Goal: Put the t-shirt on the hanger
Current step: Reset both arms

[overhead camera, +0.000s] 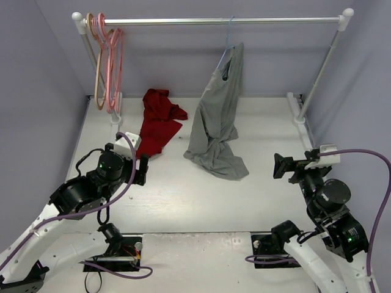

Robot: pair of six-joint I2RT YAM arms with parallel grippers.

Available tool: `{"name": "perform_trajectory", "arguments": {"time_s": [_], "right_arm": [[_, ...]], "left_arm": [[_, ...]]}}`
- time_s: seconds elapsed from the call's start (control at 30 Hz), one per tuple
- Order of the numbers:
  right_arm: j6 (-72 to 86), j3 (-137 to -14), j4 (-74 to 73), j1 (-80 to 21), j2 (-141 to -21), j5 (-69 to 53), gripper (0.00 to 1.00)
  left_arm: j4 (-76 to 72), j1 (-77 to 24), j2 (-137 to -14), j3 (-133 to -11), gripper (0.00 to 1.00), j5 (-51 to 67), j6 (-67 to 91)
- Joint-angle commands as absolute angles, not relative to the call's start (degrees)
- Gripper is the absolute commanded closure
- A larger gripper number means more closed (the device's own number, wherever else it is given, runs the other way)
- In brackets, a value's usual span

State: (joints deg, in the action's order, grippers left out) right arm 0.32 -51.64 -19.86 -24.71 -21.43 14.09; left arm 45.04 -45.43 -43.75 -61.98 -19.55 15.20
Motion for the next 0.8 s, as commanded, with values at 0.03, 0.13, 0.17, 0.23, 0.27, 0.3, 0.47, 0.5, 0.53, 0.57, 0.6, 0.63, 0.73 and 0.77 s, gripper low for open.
{"name": "perform_trajectory", "arguments": {"time_s": [0.03,0.13,0.17,0.23,0.27,0.3,0.47,0.5,0.53,0.57,0.6,0.63,0.73,0.77], "right_arm": [[2.72,-52.47,-16.88,-24.52,-22.50,17.40,0.00],[2.90,-52.82,-17.23,-24.52,-22.94,17.49,0.00],[2.99,-53.00,-17.40,-24.52,-23.20,17.58,0.00],[2.99,-53.26,-17.49,-24.52,-23.81,17.49,0.00],[2.90,-53.35,-17.49,-24.52,-23.99,17.49,0.00],[2.81,-53.44,-17.49,-24.52,-24.26,17.58,0.00],[2.37,-53.79,-17.23,-24.52,-25.31,17.49,0.00],[2.29,-53.96,-17.05,-24.52,-25.49,17.32,0.00],[2.11,-53.96,-16.96,-24.52,-25.66,17.14,0.00],[2.02,-54.05,-16.88,-24.52,-25.93,16.88,0.00],[2.02,-53.97,-16.79,-24.43,-26.10,16.79,0.00],[1.93,-53.96,-16.70,-24.52,-26.19,16.79,0.00],[1.93,-53.88,-16.44,-24.52,-26.63,16.44,0.00],[1.85,-53.79,-16.35,-24.52,-26.63,16.35,0.00]], "left_arm": [[42.63,-45.53,-44.38,-63.11,0.29,-21.18,15.03],[42.54,-45.53,-44.30,-62.93,0.29,-21.09,14.85],[42.54,-45.53,-44.30,-62.84,0.29,-21.09,14.85],[42.45,-45.53,-44.03,-62.58,0.29,-21.01,14.85],[42.45,-45.53,-44.12,-62.58,0.29,-21.01,14.85],[42.45,-45.53,-44.03,-62.75,0.29,-21.01,14.94],[42.71,-45.44,-44.38,-62.93,0.29,-20.92,15.03],[42.89,-45.53,-44.47,-62.93,0.29,-20.92,15.12],[43.06,-45.44,-44.39,-63.02,0.29,-21.00,15.20],[43.41,-45.53,-44.30,-63.02,0.29,-21.01,15.29],[43.50,-45.44,-44.12,-62.93,0.29,-21.01,15.47],[43.51,-45.53,-43.95,-62.84,0.29,-21.01,15.47],[43.42,-45.53,-43.42,-62.84,0.29,-21.36,15.38],[43.42,-45.44,-43.50,-62.84,0.29,-21.71,15.38]]}}
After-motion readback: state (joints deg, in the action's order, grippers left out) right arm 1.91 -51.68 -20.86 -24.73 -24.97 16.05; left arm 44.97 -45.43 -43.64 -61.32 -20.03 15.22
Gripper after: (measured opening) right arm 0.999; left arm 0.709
